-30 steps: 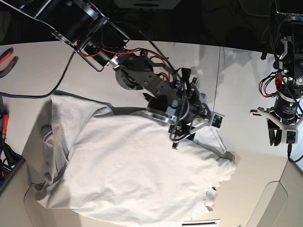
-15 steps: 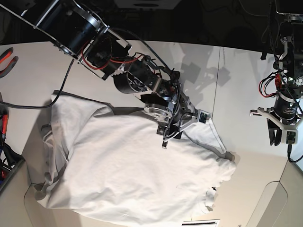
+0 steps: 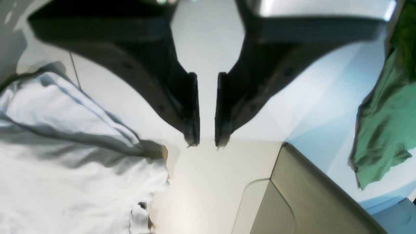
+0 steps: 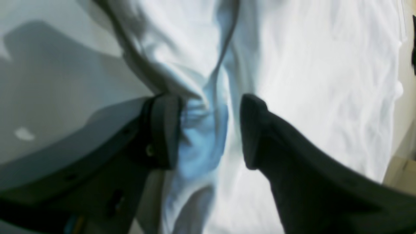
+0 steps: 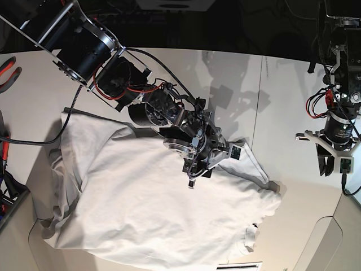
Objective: Layout the t-shirt on the table in an organized manner, then fold the t-shirt properly
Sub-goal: 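Lift the grasped shirt edge with the right gripper and drag it across the table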
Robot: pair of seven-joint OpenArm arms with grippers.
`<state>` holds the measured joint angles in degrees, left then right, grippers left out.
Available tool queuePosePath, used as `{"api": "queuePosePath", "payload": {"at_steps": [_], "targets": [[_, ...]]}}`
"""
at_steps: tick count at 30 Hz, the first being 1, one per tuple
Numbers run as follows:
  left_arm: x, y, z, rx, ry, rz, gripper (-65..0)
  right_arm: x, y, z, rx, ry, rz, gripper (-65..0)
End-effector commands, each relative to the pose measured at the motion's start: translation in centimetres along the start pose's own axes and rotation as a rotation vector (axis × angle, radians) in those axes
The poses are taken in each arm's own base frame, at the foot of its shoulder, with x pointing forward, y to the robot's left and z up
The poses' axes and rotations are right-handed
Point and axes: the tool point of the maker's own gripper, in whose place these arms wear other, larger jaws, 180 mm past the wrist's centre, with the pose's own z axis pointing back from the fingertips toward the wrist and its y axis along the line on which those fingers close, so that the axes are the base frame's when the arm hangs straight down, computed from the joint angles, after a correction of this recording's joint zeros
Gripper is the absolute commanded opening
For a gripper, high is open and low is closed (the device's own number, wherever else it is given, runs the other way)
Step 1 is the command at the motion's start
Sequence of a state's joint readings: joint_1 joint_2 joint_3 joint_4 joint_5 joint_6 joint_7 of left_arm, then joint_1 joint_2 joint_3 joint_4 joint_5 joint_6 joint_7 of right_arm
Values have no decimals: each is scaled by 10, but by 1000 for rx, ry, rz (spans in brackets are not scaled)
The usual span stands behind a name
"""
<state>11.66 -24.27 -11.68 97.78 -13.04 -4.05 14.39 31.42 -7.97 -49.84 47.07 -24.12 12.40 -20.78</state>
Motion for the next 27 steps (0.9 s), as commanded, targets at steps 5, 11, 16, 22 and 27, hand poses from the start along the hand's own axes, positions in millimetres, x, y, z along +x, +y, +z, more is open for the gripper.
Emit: {"api": "queuePosePath", "payload": {"at_steps": [5,11,16,22,27], "targets": [[19,7,-3,17,-57,-9,-525,28,-16,3,-21,-92,-12,-359],[19,7,-3,17,-58,-9,-525,35,-16,4,-21,-132,-12,-650],[19,7,-3,17,-59,-10,-525,40,-33,5,-117,-158,5,-650],[20,14,-2,63,-62,-41,-525,30,-78,13,-329,-136,-38,-650],[20,21,-1,107,-62,-51,-525,3,-96,15,-359,-75,-168,-650]]}}
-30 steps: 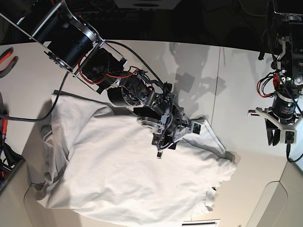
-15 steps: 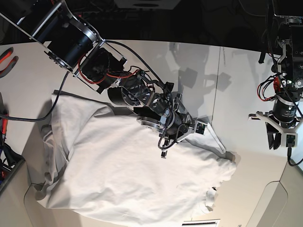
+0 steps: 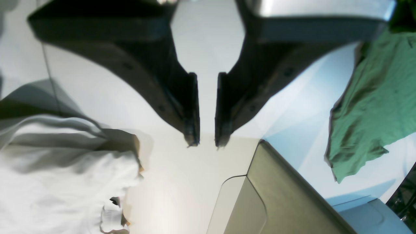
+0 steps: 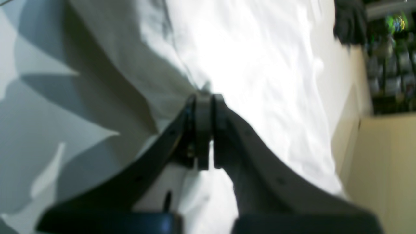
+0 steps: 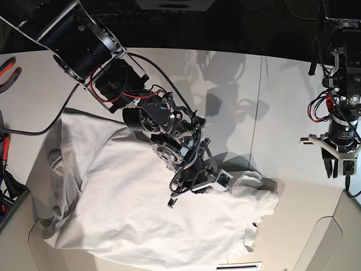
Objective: Layout the t-shirt on the table in an organized manner, then fold the t-shirt properly
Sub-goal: 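Lift the grasped shirt edge with the right gripper and drag it across the table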
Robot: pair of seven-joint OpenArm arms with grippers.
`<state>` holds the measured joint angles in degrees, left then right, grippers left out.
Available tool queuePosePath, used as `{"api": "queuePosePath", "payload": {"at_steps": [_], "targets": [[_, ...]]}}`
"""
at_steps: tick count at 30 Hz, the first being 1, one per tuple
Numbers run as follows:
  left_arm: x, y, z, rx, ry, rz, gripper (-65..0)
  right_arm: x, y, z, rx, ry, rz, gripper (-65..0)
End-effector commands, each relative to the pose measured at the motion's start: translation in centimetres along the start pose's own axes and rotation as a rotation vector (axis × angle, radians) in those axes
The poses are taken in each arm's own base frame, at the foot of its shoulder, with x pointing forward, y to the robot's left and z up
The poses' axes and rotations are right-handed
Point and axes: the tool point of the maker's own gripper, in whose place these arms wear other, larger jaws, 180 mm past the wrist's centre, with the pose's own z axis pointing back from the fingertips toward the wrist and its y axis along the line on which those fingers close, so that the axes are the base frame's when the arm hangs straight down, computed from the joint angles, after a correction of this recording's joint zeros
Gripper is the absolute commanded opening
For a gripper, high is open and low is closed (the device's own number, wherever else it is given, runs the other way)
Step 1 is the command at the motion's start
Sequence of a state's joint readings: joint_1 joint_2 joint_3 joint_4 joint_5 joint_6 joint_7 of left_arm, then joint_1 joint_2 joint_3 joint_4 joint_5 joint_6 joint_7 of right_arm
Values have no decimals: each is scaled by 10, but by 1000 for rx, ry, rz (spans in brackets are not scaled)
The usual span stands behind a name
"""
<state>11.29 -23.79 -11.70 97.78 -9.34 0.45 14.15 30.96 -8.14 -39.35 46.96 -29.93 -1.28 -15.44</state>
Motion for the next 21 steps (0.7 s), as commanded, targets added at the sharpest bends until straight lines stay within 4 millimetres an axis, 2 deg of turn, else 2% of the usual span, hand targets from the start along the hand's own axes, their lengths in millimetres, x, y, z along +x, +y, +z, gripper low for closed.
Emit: {"api": "queuePosePath", "payload": {"at_steps": [1,3,6,14,18,21], "targets": [[17,7,-2,17,-54,-9,-525,12,-20,-1,-50,-19,-29,-650],[16,6,-1,16,-54,-5,-525,-2,-24,-2,-56,23,-75,-650],[13,0,0,14,-48,17,-525,-22,-16,0,-35,64,-135,-650],[10,-25,2,-56,-53,55,-525,-70,31,12,109,141,-103,-650],[10,-27,2,-67,-53,52,-525,-92,53,21,161,178,-90,-650],[10,-27,2,-67,-54,52,-525,-101,73,29,211,186,-58,-650]]}}
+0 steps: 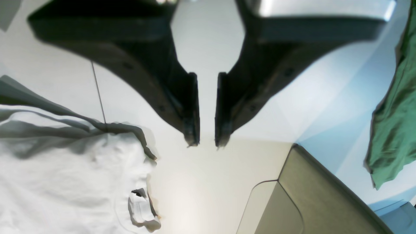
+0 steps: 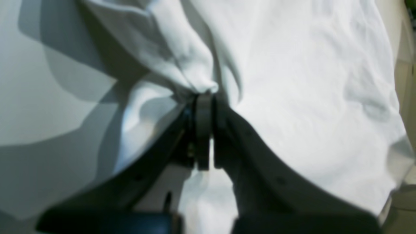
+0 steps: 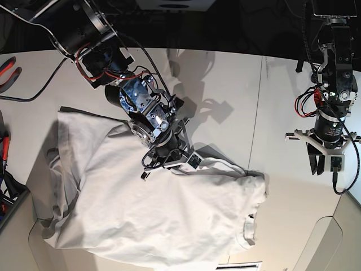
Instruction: Layout the t-shirt on the table in an organized manner, then fold the t-shirt properly
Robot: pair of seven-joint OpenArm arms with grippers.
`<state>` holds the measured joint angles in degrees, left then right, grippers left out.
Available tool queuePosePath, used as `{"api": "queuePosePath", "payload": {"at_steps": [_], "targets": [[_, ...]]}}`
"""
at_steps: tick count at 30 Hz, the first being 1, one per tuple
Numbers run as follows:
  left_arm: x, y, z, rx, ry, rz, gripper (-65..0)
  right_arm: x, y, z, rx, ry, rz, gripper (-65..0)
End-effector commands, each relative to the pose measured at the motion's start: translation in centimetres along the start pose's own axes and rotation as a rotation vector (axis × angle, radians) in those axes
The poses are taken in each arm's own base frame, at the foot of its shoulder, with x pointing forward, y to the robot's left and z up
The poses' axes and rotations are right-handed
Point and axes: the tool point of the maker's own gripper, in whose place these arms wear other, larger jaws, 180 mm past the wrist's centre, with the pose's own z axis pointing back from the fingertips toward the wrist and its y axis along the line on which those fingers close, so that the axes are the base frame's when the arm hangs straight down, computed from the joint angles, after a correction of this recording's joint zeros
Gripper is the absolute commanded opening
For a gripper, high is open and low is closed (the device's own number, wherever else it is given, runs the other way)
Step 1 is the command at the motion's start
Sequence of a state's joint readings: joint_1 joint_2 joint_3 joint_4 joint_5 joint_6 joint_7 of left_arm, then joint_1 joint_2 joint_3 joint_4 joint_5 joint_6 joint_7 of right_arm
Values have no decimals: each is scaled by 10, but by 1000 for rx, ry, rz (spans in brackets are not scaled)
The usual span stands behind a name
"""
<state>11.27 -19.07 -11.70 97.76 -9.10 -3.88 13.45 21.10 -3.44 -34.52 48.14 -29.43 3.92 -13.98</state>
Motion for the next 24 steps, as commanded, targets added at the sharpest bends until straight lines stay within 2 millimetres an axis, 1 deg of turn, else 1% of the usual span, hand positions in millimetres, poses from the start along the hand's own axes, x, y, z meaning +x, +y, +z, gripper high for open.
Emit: {"api": "queuePosePath", "payload": {"at_steps": [1,3,6,9,11,15,17,19,21,24], "targets": [[18,7,-2,12,-61,-11,-525,-12,18,2,70,47,17,-650],[19,8,-2,13,-67,-13,-525,-9,36,5,106,36,56,-650],[22,11,-3,14,-70,-29,-525,4,63,14,147,-9,119,-650],[29,23,-5,20,-80,-74,-525,28,85,26,172,-85,193,-650],[34,38,-5,52,-83,-118,-525,50,96,36,183,-149,227,-650],[47,95,1,215,-98,-142,-525,93,105,54,183,-266,255,-650],[52,122,8,280,-99,-124,-525,110,105,62,178,-309,249,-650],[52,146,16,323,-90,-63,-525,123,104,66,172,-339,239,-650],[50,159,21,320,-71,9,-525,131,102,68,170,-354,232,-650],[45,167,27,284,-47,69,-525,135,104,69,172,-361,227,-650]]}}
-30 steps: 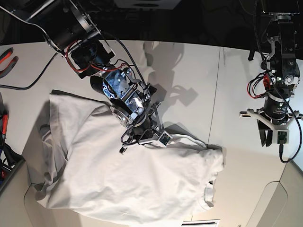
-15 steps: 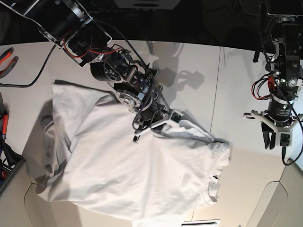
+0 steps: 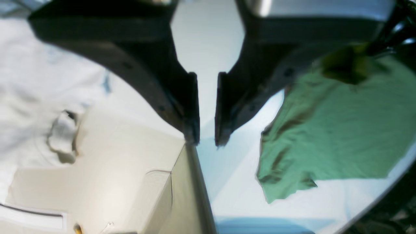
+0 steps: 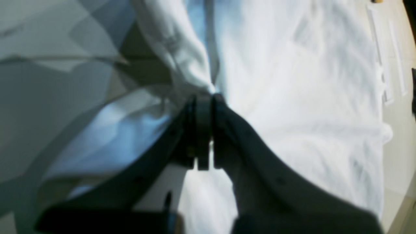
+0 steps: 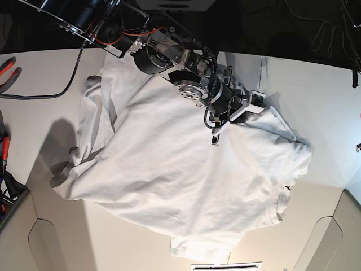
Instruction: Layout the t-shirt on the table in an organized manner, then fold the t-shirt properly
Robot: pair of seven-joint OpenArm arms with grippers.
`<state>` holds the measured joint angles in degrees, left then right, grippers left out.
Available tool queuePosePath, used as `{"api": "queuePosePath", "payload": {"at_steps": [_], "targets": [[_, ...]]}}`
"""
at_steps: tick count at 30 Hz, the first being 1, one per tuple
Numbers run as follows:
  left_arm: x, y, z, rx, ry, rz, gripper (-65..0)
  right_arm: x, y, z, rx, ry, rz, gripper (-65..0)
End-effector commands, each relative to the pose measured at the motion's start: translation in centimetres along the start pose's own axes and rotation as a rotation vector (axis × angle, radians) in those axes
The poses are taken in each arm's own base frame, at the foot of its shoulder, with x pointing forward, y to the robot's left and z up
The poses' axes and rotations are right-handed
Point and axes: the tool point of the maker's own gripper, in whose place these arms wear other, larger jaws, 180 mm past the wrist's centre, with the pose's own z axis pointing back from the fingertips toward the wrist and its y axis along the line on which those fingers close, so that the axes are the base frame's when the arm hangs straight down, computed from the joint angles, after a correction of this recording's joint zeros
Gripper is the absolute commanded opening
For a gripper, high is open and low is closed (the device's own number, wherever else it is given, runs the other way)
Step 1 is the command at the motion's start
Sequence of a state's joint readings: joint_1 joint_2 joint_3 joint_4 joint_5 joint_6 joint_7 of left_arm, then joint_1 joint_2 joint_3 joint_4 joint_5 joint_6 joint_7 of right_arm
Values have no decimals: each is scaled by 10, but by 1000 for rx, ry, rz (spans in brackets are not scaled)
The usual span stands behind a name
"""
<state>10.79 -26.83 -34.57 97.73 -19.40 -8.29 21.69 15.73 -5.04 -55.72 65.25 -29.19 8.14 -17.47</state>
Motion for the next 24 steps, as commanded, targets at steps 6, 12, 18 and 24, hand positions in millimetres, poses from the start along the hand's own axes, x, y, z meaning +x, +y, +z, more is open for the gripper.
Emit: {"api": "queuePosePath", "payload": {"at_steps": [6,12,18,24], "targets": [[-19,-7,-1,-103,84,48,-524,18,-6,0,-4,-48,-61,-650],[-80,-16,-2,-172,216,188,-393,-8,14,3,58,74,-58,-650],[-107,-35,5,-259,258,358,-393,-19,45,9,130,113,-68,-650],[-110,-55,5,-290,258,430,-393,-54,67,21,210,308,-34,-650]]}}
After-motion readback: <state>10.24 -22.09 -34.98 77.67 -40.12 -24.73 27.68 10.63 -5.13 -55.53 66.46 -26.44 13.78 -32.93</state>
